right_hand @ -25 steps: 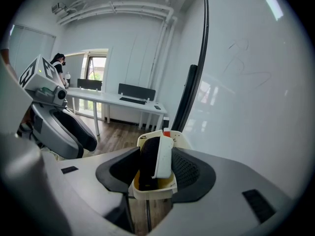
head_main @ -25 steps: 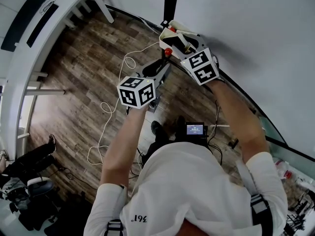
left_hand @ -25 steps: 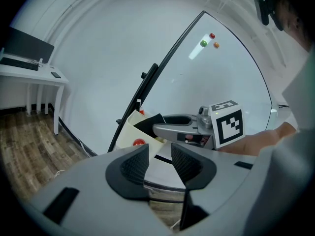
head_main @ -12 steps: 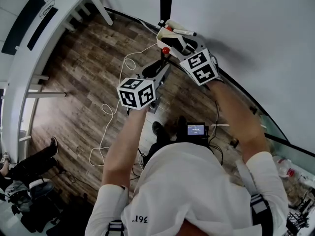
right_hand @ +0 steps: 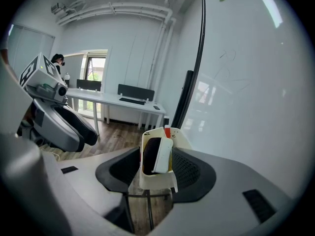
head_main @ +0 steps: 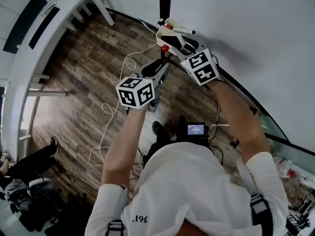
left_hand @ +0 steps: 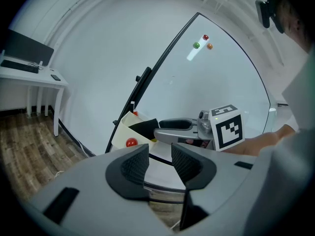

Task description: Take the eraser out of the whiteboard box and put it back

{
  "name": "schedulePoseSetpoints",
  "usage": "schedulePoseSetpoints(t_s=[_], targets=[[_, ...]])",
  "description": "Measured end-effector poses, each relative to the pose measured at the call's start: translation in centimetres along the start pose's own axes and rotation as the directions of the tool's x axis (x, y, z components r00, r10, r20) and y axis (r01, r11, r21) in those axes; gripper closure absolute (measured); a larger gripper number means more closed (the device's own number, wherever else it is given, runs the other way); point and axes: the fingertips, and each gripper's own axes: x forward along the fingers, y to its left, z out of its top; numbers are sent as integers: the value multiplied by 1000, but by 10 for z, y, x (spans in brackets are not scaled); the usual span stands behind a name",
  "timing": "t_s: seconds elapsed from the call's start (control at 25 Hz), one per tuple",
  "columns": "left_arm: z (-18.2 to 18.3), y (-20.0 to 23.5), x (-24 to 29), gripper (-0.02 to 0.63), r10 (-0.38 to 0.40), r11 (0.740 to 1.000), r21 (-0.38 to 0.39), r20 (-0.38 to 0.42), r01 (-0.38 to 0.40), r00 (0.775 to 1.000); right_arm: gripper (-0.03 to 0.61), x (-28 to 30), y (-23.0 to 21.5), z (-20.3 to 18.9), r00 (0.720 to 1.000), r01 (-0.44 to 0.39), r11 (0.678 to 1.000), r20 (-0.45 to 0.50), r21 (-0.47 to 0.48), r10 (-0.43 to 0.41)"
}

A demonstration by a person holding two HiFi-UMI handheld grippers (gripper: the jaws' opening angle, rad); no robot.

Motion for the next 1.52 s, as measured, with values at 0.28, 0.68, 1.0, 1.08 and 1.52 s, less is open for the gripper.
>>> schedulePoseSetpoints(t_s=[0.28, 0.68, 1.0, 1.08, 1.52], targets=[[7, -10, -9, 465, 3, 1000, 8, 27, -4, 1000, 376, -20, 1, 5, 1000, 21, 1000, 22, -7, -21], [16, -40, -27, 465, -23, 999, 36, 61, 20, 998, 377, -63, 11, 27, 995, 41, 999, 87, -19, -39], [30, -60, -49, 465, -34, 997, 70, 93, 28, 995, 379, -99, 15, 40, 989, 40, 999, 145, -13, -37], [36, -65, -56, 465, -43, 996, 82, 108, 35, 993, 380, -109, 16, 44, 986, 44, 999, 162, -4, -43], [49, -94, -88, 465, -85, 991, 118, 158, 66, 984, 416, -160, 29, 55, 973, 39, 999, 226, 26, -44]])
